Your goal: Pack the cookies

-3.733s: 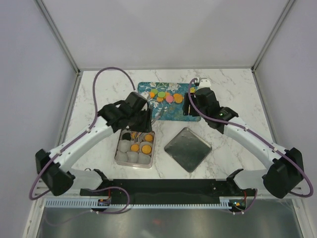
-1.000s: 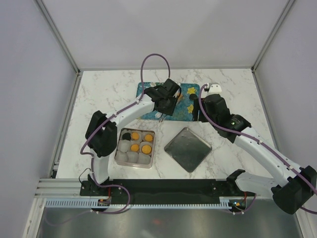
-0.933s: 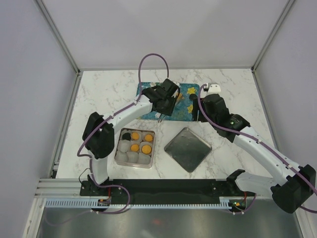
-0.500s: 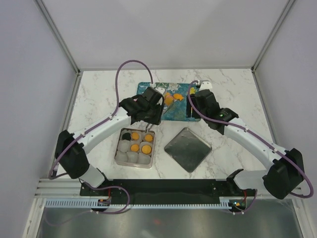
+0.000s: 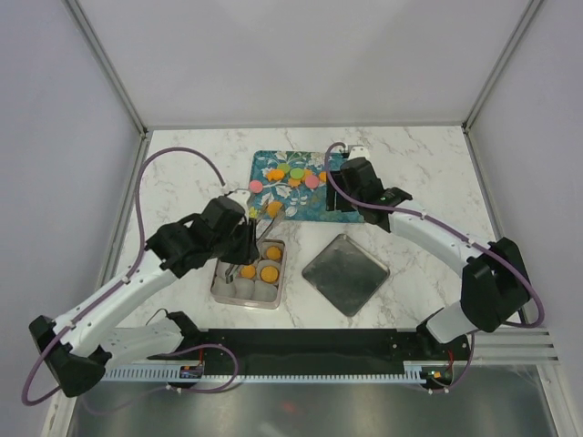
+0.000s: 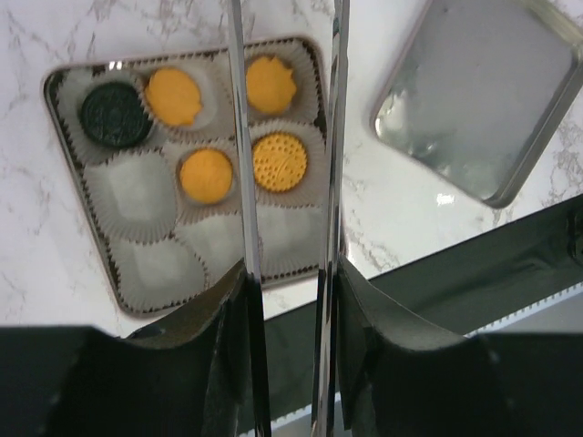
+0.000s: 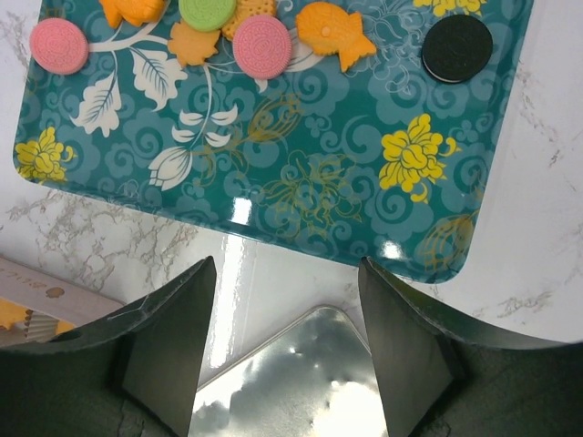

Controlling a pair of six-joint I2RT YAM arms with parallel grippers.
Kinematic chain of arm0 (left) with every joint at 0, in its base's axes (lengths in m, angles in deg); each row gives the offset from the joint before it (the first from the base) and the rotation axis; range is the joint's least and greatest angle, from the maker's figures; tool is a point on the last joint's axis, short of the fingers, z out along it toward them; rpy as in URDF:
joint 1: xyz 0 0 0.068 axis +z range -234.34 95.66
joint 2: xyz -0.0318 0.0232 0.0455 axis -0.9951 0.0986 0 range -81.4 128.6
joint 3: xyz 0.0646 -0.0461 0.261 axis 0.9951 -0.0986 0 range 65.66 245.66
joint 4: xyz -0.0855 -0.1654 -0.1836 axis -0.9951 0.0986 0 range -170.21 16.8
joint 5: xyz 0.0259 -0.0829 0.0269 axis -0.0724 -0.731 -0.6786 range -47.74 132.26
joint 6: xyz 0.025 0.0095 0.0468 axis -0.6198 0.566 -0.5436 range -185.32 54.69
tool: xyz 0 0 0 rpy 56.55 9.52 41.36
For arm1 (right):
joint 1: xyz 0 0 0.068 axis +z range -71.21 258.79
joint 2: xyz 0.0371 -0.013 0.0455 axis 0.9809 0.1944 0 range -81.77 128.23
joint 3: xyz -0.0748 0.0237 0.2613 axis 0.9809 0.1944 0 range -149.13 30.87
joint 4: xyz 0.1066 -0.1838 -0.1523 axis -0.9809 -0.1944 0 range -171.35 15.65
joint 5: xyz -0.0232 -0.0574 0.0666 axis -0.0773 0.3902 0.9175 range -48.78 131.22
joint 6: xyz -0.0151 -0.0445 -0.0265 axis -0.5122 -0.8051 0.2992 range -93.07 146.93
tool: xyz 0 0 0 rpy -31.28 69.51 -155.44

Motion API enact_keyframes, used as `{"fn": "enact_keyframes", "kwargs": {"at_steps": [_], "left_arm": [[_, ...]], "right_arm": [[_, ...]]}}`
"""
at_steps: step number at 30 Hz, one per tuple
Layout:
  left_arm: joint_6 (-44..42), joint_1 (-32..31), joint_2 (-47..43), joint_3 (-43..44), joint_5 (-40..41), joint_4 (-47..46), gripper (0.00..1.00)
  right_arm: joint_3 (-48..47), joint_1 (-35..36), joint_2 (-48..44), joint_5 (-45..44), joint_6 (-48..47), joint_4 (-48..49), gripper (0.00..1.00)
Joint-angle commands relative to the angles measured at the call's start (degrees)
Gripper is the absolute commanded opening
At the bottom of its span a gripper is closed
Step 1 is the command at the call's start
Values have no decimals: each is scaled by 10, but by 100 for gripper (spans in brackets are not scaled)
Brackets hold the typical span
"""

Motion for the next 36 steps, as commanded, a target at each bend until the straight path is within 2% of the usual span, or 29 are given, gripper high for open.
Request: {"fn": "enact_keyframes", "kwargs": {"at_steps": [1, 7, 17, 36], "left_arm": [[55, -2, -56, -23, 11, 71, 42], [84, -3, -115, -31, 30, 171, 42], [133, -4, -169, -64, 32, 244, 42], [162, -3, -207, -107, 23, 274, 42]], "right_arm": [[-38, -3, 17, 13, 2, 32, 72], [-42, -2, 34, 26, 6, 45, 72], [-34, -2, 37, 29, 3, 51, 72], [-21, -3, 41, 35, 2, 58, 72]]}}
